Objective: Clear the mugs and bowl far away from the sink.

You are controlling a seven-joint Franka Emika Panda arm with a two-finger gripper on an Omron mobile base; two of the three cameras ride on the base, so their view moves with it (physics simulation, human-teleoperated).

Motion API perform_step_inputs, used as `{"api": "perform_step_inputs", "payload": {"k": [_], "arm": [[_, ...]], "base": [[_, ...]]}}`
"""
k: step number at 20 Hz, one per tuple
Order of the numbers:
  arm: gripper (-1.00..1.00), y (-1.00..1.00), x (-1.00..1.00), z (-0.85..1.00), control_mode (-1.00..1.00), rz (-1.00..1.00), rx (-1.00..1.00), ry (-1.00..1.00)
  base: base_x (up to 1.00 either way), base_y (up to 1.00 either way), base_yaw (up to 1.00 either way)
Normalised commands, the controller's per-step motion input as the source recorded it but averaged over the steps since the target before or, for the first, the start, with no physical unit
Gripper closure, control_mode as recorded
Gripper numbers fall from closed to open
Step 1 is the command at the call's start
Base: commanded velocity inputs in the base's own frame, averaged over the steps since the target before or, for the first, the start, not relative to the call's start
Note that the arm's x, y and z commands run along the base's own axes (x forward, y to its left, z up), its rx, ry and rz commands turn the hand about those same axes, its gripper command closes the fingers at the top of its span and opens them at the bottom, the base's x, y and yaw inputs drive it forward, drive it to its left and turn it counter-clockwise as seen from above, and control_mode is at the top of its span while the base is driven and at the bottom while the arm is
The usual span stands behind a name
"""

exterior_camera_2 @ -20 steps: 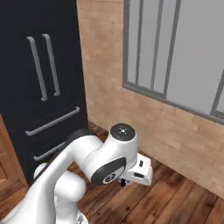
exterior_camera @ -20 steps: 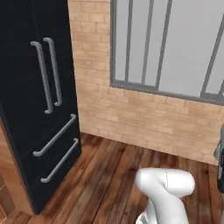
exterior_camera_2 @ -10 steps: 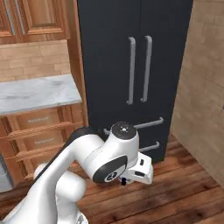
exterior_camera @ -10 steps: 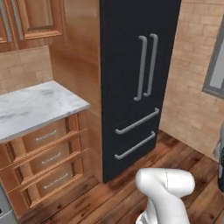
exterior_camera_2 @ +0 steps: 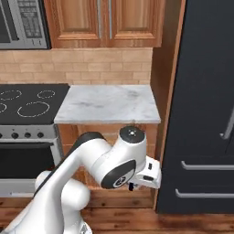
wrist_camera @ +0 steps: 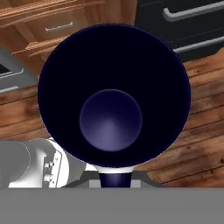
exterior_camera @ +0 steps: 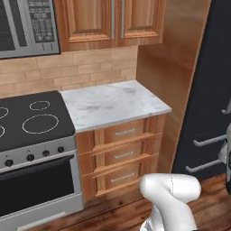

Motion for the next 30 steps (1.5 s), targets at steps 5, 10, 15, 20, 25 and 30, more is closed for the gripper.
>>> {"api": "perform_step_inputs", "payload": {"k": [5,10,15,20,25,30], "arm": [[1.00,0.00,0.00,0.00,1.00,0.00,0.00,0.00],[1.00,0.00,0.00,0.00,1.00,0.00,0.00,0.00],[1.00,0.00,0.00,0.00,1.00,0.00,0.00,0.00],[1.00,0.16,0.52,0.00,-1.00,0.09,0.00,-0.04],[1.00,0.80,1.00,0.00,-1.00,0.22,0.00,-0.03],[1.00,0.94,1.00,-0.01,-1.00,0.21,0.00,-0.02]], "base": [[0.78,0.76,0.36],[0.69,0.33,0.27],[0.58,0.00,0.15],[0.21,0.00,0.04],[0.00,0.00,0.00],[0.00,0.00,0.00]]}}
